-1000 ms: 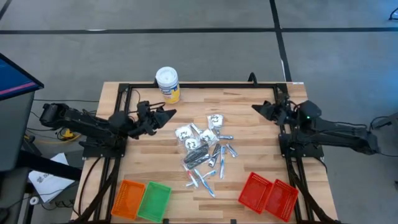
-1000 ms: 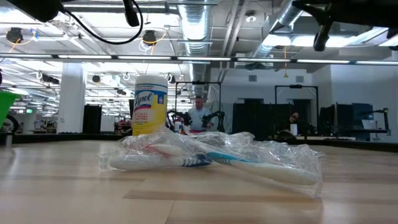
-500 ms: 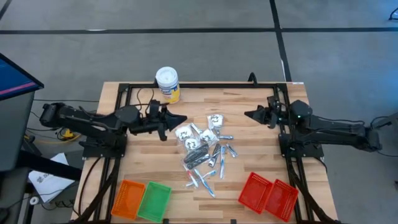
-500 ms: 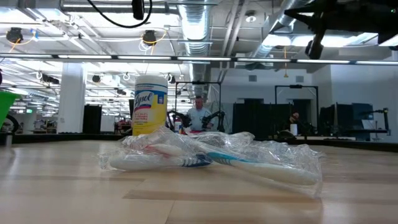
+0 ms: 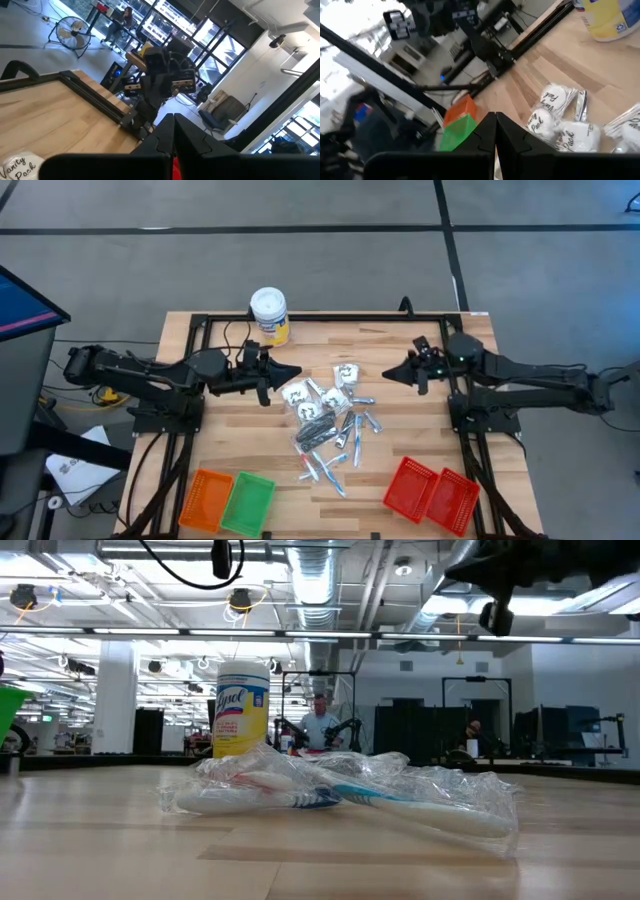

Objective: Pick & Place Travel size toiletries
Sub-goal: Put the cotton pods into the left red basket

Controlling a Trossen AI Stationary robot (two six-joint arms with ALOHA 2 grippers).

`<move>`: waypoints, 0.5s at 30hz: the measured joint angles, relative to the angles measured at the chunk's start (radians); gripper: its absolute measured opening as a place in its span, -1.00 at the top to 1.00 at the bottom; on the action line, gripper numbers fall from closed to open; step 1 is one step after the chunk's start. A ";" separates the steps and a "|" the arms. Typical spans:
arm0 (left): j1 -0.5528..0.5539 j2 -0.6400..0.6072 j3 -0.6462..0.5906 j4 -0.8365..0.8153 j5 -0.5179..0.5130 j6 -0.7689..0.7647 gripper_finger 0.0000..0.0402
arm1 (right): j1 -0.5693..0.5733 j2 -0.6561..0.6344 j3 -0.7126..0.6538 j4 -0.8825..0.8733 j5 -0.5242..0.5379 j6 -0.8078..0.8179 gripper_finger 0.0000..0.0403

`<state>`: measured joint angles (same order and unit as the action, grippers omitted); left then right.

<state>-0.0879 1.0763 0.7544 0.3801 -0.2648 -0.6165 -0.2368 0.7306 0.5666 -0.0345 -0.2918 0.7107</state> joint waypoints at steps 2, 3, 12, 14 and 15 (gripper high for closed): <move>0.000 0.000 0.000 -0.001 0.002 0.000 0.99 | 0.006 0.025 0.042 -0.054 0.000 -0.036 1.00; 0.000 0.000 0.000 -0.003 0.002 -0.001 0.99 | 0.009 0.037 0.061 -0.079 0.000 -0.051 1.00; -0.007 0.000 0.000 -0.088 0.010 -0.018 0.99 | 0.034 0.129 0.139 -0.193 0.000 -0.109 1.00; -0.012 0.000 0.000 -0.107 0.010 -0.021 0.99 | 0.041 0.142 0.139 -0.193 0.000 -0.109 1.00; -0.014 0.000 0.000 -0.115 0.010 -0.023 0.99 | 0.043 0.148 0.139 -0.194 0.000 -0.109 1.00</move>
<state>-0.1015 1.0763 0.7540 0.2656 -0.2550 -0.6390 -0.1941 0.8785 0.7059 -0.2281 -0.2915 0.6014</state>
